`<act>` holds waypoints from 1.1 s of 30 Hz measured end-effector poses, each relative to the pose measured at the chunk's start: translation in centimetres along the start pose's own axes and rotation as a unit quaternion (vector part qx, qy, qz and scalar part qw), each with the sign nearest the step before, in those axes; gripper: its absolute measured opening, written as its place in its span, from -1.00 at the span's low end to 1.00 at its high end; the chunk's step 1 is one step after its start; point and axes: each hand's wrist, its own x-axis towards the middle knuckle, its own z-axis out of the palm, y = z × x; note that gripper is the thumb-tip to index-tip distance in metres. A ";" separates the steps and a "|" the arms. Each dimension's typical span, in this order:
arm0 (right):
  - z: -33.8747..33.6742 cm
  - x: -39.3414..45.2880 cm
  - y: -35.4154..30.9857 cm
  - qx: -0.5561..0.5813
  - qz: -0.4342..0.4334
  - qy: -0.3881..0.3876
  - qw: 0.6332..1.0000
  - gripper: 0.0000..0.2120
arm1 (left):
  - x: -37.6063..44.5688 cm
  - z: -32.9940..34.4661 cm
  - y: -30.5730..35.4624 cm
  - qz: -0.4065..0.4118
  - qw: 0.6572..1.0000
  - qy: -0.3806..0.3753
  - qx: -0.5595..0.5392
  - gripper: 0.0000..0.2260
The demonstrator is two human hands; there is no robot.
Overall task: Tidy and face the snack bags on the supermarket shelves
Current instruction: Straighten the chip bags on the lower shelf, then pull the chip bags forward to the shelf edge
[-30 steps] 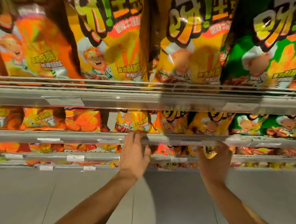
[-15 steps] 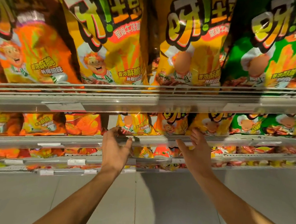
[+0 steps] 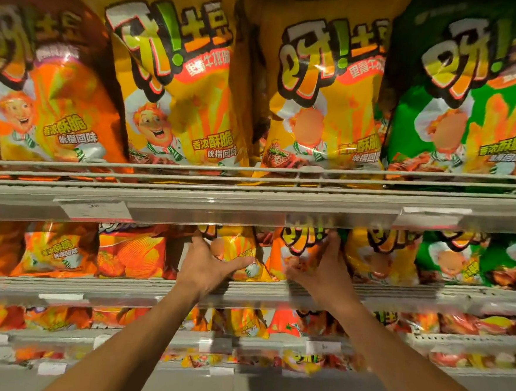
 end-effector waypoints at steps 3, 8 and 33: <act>1.1 0.4 0.5 0.000 -0.043 0.062 0.997 -0.26 | 0.2 0.3 -0.5 0.007 0.999 0.010 -0.032 0.00; 1.4 0.2 0.4 0.032 -0.027 0.086 0.995 -0.35 | -0.6 0.2 -0.3 0.034 0.996 0.049 -0.071 -0.17; -0.4 -6.4 -4.1 0.032 -0.017 0.089 0.995 -0.15 | -2.1 -5.0 2.9 0.019 0.999 0.022 -0.034 -0.50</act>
